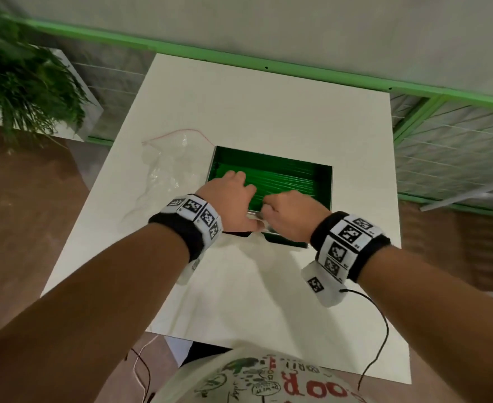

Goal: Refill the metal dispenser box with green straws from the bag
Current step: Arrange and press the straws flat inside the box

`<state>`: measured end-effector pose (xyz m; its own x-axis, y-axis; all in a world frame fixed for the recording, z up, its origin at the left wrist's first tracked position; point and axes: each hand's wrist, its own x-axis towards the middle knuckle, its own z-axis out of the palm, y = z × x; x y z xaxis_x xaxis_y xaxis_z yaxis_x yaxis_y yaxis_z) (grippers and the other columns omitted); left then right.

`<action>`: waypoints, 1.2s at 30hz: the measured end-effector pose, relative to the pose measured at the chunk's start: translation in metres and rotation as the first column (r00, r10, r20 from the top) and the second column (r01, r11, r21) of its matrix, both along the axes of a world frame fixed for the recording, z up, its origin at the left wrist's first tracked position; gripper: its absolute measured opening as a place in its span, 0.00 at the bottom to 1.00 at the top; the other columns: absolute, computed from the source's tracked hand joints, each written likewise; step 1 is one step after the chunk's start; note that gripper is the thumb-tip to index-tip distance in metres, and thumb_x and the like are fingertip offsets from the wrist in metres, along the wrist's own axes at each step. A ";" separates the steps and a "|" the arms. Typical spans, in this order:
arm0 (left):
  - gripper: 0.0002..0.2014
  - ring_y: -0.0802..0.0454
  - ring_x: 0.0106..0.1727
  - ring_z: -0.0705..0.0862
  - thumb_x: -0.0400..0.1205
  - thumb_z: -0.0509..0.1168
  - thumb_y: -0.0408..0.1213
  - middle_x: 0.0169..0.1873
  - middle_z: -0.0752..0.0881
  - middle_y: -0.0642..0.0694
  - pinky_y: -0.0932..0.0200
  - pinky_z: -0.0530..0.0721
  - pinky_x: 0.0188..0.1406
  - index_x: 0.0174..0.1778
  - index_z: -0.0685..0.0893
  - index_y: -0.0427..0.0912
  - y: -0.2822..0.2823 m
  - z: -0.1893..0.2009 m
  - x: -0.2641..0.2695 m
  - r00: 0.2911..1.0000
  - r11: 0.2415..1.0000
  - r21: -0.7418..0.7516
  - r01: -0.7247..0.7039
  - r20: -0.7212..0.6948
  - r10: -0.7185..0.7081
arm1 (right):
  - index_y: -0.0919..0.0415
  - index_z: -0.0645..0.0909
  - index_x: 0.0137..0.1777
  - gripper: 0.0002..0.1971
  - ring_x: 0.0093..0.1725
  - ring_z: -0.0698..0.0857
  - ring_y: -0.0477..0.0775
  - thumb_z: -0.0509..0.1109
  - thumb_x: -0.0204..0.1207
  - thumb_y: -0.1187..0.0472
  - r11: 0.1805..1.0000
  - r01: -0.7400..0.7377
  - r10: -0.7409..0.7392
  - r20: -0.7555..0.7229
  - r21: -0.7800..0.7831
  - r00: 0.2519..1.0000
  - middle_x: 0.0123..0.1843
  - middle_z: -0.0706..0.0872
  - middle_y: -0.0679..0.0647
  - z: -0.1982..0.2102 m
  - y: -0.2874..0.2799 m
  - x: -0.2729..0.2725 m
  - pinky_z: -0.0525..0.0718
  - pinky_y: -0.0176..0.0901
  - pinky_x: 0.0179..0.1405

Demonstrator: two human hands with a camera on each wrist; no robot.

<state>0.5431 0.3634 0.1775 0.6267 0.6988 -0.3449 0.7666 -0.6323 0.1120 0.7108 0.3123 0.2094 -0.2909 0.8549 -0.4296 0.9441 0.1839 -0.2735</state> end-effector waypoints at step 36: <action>0.48 0.41 0.73 0.79 0.71 0.55 0.74 0.73 0.81 0.41 0.42 0.76 0.74 0.79 0.75 0.42 0.004 -0.014 0.005 1.000 0.999 0.051 -0.019 0.012 0.019 | 0.71 0.85 0.55 0.11 0.44 0.90 0.61 0.64 0.83 0.64 0.833 0.281 -0.285 0.066 -0.477 0.956 0.51 0.93 0.63 0.015 0.064 -0.007 0.84 0.40 0.29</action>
